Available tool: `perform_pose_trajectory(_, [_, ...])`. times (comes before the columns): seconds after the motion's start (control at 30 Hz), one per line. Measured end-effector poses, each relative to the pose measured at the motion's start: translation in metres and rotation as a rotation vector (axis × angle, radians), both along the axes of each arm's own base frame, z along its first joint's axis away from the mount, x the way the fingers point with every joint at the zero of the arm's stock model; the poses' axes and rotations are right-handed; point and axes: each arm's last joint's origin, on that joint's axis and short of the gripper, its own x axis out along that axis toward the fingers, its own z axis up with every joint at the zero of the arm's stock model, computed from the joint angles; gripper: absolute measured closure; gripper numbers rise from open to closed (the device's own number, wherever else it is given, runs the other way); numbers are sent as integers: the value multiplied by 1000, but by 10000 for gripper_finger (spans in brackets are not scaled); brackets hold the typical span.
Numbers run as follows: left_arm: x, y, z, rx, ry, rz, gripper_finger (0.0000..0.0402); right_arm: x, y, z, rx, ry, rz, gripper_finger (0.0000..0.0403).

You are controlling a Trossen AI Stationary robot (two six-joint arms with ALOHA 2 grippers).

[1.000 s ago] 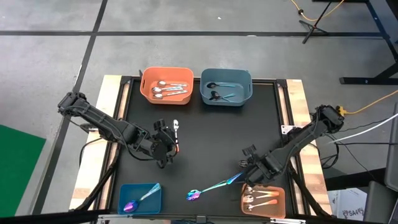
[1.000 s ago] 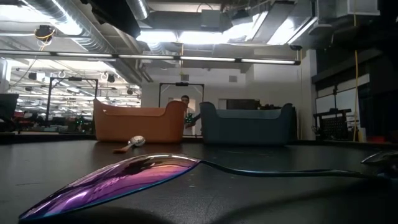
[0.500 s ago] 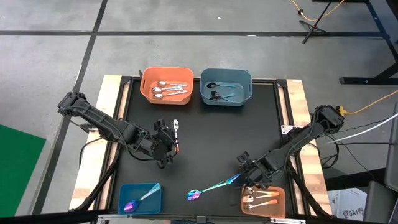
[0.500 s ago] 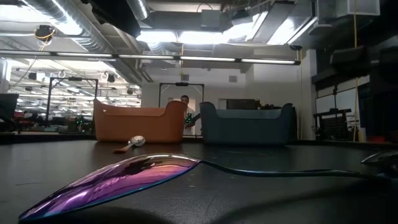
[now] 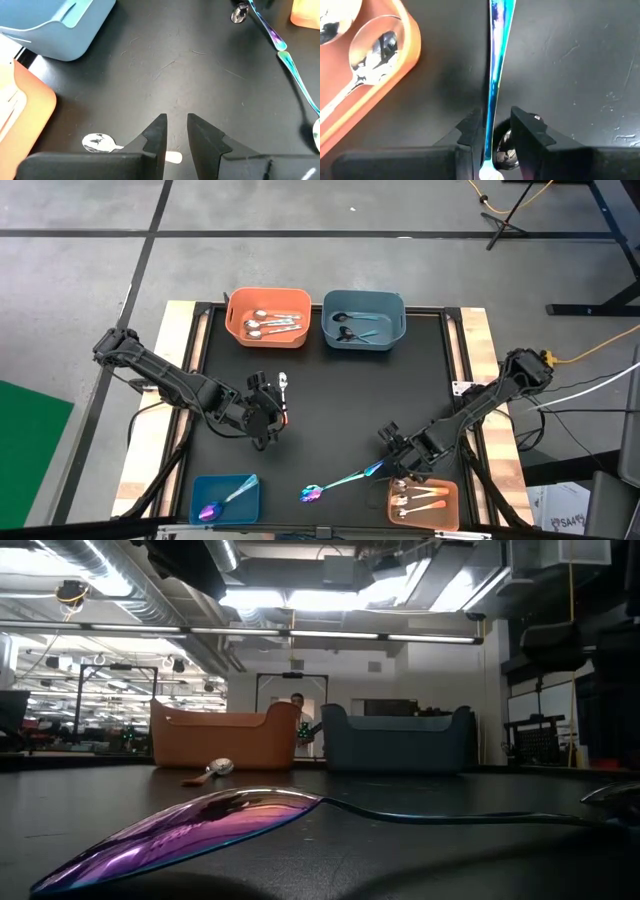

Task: Sort silverware by color (type)
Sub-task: Put the purple spoon into the bottom blue bin

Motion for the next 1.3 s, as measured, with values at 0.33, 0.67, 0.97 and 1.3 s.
perform_pose_trajectory(0.33, [0, 0, 0, 0, 0, 0, 331, 9, -12, -1, 47, 40, -60, 313])
perform_pose_trajectory(0.67, [0, 0, 0, 0, -1, 0, 331, 11, -11, -6, 83, 73, -120, 313])
perform_pose_trajectory(0.97, [0, 0, 0, -1, -3, 0, 331, 12, -10, -12, 67, 78, -123, 313])
perform_pose_trajectory(1.3, [0, 0, 0, -1, -4, 0, 331, 14, -9, -19, 62, 103, -123, 313])
